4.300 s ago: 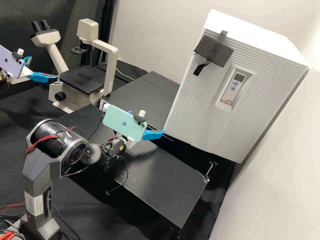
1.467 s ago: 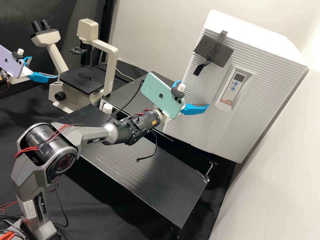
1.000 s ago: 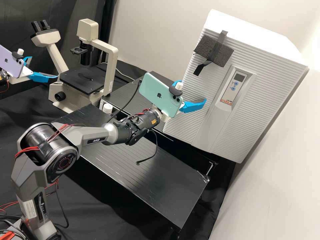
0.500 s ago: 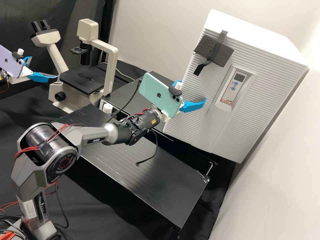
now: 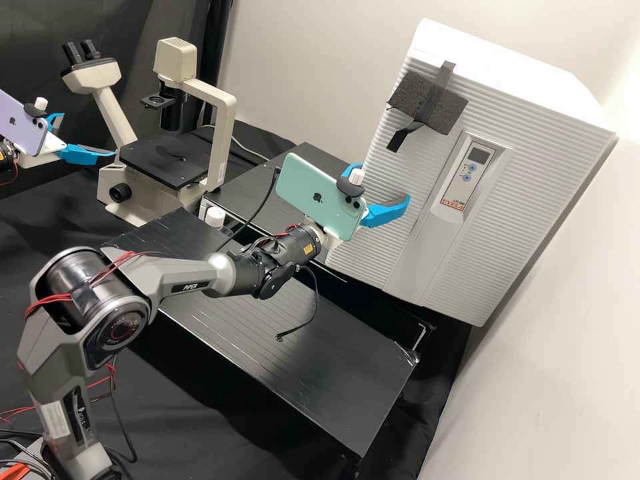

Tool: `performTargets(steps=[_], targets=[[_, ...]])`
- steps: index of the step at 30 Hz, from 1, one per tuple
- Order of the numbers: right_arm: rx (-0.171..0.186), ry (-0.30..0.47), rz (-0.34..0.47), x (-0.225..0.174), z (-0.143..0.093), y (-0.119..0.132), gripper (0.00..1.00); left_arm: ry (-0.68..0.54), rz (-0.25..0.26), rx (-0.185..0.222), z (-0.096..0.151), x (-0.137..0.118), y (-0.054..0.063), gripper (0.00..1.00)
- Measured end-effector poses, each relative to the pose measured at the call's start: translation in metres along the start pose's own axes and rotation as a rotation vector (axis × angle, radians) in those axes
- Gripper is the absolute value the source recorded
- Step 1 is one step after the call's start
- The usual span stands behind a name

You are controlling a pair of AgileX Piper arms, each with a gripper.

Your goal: Open the incubator door.

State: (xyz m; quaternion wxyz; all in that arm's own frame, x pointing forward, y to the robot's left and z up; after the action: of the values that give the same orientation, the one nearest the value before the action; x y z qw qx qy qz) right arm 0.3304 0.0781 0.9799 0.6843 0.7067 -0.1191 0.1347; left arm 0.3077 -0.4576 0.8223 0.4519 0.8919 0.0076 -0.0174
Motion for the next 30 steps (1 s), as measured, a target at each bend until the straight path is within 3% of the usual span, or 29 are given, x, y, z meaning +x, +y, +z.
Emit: performTargets(steps=[9, 18, 23, 24, 30], targets=[[-0.025, 0.027, 0.015, -0.019, 0.006, 0.011, 0.00, 0.000, 0.000, 0.000, 0.000, 0.000, 0.000, 1.00], [-0.035, 0.025, 0.079, -0.066, 0.013, 0.030, 0.00, 0.000, 0.000, 0.000, 0.000, 0.000, 0.000, 1.00], [-0.003, -0.011, 0.126, -0.089, 0.016, 0.035, 0.00, 0.000, 0.000, 0.000, 0.000, 0.000, 0.000, 1.00], [0.000, -0.019, 0.146, -0.096, 0.015, 0.037, 1.00, 0.000, 0.000, 0.000, 0.000, 0.000, 0.000, 1.00], [-0.025, -0.083, 0.296, -0.128, 0.016, 0.048, 1.00, 0.000, 0.000, 0.000, 0.000, 0.000, 0.000, 1.00]])
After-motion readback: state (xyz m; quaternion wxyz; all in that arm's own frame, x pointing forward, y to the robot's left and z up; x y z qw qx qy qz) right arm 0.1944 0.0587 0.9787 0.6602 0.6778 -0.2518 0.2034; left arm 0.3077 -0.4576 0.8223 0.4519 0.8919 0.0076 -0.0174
